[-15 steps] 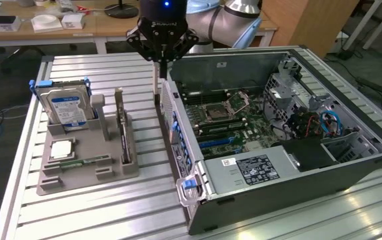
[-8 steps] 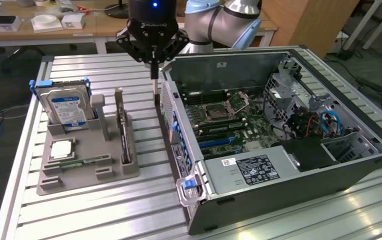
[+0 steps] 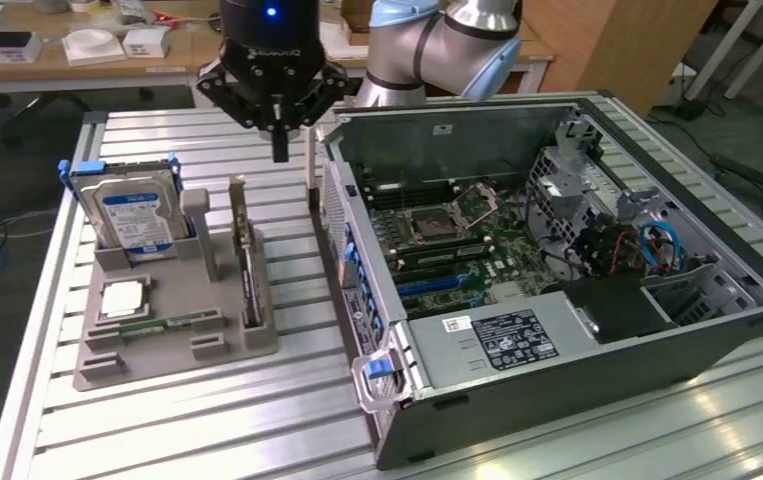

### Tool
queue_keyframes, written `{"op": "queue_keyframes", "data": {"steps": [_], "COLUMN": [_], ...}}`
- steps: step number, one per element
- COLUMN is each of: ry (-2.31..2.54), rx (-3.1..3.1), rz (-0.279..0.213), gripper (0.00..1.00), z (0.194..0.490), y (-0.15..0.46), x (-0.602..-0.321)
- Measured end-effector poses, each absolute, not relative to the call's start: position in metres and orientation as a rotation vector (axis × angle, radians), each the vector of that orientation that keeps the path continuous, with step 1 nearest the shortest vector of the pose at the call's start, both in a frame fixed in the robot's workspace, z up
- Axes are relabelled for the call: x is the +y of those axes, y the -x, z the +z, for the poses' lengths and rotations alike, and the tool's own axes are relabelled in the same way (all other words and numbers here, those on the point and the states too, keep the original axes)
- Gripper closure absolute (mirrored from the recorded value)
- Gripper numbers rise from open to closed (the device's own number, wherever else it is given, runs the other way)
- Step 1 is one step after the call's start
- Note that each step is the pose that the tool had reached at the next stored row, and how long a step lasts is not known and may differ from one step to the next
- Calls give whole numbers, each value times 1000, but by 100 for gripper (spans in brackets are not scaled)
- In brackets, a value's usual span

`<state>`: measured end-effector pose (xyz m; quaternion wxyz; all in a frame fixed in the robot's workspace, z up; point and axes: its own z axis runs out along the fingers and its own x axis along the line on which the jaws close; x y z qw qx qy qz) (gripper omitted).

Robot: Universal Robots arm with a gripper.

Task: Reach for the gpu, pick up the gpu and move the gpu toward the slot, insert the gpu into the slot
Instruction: 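Reach for the gpu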

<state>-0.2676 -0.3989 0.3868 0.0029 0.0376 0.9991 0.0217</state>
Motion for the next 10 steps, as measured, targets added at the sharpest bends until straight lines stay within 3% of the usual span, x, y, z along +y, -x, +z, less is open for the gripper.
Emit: {"op": "queue_keyframes", "data": {"steps": [10], "ry": [-119], "rx": [3141], "rz": [68], "gripper": [90], "z": [384], "y": [302], "x": [-399]}}
